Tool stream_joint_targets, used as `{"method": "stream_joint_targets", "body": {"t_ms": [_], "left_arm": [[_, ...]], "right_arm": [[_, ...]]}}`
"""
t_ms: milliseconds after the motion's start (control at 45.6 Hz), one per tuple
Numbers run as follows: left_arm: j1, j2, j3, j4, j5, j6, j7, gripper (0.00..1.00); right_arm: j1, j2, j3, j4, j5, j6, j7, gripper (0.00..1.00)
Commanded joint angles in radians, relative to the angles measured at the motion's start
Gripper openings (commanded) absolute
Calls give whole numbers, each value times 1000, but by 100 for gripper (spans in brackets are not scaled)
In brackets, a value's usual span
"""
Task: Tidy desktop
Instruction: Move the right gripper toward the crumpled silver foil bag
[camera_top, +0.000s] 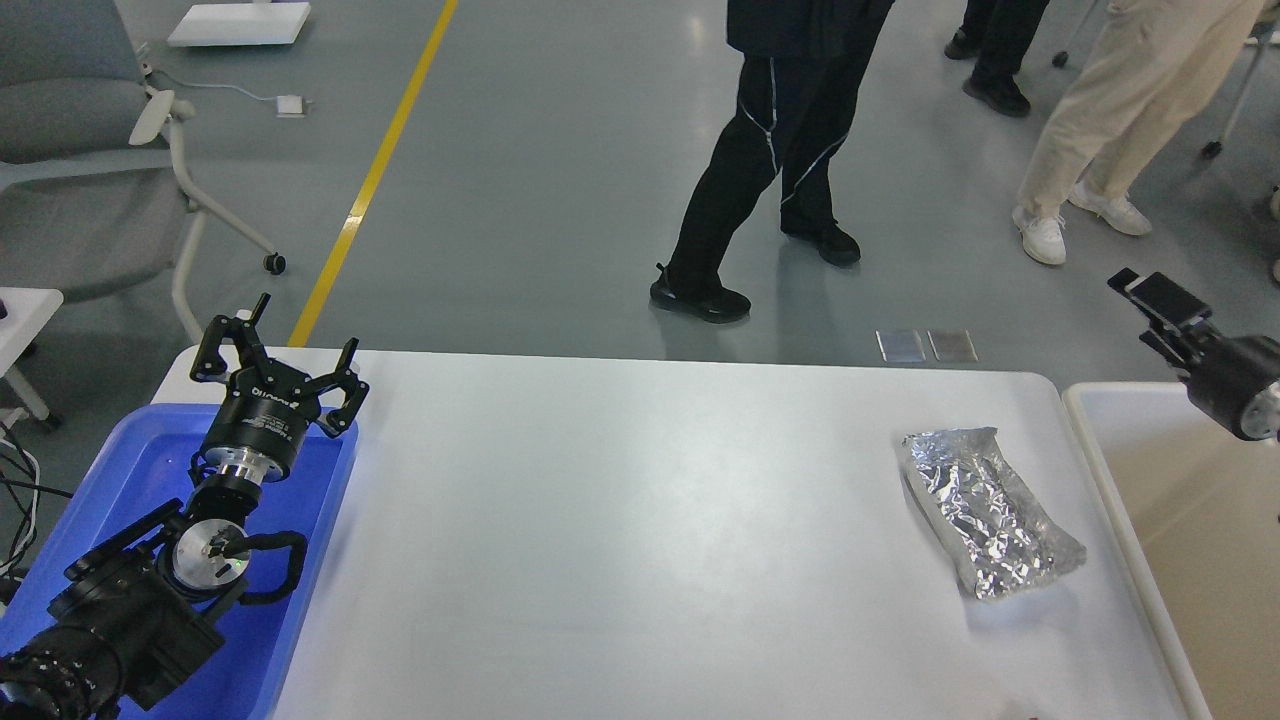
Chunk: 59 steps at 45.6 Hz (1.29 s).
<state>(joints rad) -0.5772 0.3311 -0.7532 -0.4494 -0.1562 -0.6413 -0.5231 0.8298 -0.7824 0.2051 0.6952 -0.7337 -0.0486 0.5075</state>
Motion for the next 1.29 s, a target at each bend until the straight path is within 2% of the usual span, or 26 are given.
{"method": "stream_joint_targets", "body": {"t_ms": [0, 263, 482, 723, 1161, 1271], "left_arm": [[0, 0, 0, 0, 0, 0, 0, 100], [-1, 0, 0, 0, 0, 0, 0, 100], [-1, -1, 0, 0, 0, 0, 0, 100], [-1, 0, 0, 0, 0, 0, 0, 100], [-1, 0, 0, 0, 0, 0, 0, 100], [0, -1, 0, 0, 0, 0, 0, 100]], "right_arm": [[202, -25, -444, -2, -206, -94, 0, 100], [334, 17, -762, 4, -366, -119, 0, 100], [330, 129, -950, -48, -398, -232, -1, 99], [164, 316, -944, -279, -375, -261, -4, 99], [97, 350, -943, -315, -340, -252, -4, 98], [63, 362, -944, -359, -311, -252, -4, 94]]}}
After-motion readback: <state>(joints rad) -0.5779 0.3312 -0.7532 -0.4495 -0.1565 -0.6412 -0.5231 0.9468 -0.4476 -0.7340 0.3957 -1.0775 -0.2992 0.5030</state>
